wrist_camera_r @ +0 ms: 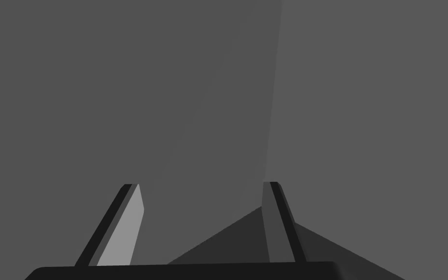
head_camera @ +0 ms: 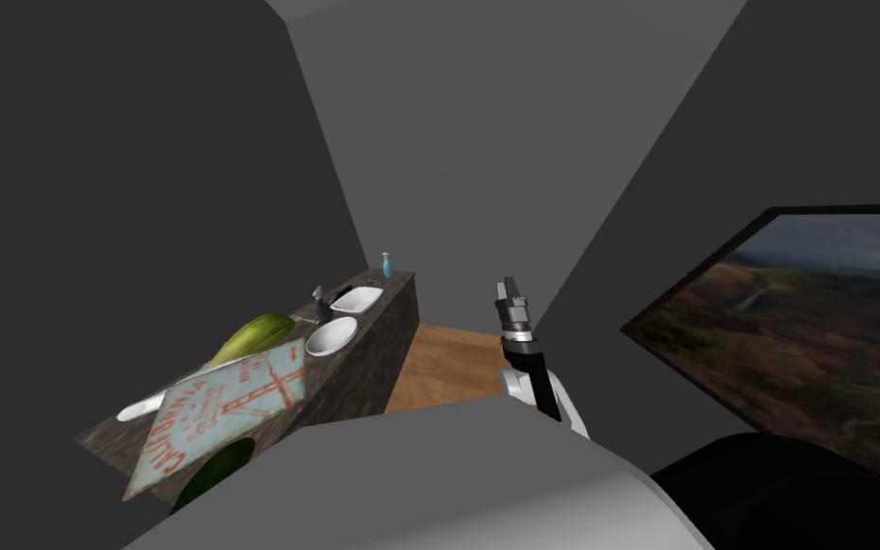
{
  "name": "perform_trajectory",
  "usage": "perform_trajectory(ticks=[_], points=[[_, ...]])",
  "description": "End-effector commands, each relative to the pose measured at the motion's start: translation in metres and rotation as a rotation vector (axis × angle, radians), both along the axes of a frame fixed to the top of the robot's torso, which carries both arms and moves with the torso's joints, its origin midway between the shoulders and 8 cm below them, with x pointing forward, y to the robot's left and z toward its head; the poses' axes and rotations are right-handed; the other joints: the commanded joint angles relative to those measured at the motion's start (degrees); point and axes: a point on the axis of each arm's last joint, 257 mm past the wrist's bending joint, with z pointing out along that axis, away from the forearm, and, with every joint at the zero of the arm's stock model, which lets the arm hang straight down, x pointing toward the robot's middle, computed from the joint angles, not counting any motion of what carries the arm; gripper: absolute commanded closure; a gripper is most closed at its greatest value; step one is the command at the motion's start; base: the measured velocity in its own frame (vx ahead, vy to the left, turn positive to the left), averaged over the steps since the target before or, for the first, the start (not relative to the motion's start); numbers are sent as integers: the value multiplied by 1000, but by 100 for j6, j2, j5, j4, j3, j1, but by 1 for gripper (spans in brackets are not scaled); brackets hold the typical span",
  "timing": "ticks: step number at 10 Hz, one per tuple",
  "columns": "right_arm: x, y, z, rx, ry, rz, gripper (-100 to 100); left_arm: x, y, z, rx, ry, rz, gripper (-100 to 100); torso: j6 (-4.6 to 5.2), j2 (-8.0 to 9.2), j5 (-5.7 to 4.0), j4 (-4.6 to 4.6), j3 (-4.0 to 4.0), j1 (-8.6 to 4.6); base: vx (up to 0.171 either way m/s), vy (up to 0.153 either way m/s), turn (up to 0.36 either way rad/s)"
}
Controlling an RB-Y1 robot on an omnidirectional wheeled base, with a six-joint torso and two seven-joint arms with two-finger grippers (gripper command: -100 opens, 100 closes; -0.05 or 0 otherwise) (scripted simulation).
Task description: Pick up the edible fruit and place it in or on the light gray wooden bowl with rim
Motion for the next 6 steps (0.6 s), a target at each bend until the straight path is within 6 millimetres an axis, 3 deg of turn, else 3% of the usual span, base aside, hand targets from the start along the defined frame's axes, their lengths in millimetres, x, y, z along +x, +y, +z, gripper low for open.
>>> perform_trajectory(ticks=[1, 6], points=[[0, 0, 0, 0, 0, 0, 0, 9, -20, 3, 4, 0, -58, 100, 0, 0, 0, 0, 0, 0, 130, 83, 384], [0, 0, 0, 0, 0, 0, 0, 24, -84, 16, -3, -13, -212, 100, 10, -8, -3, 1, -4, -11, 113, 73, 321]])
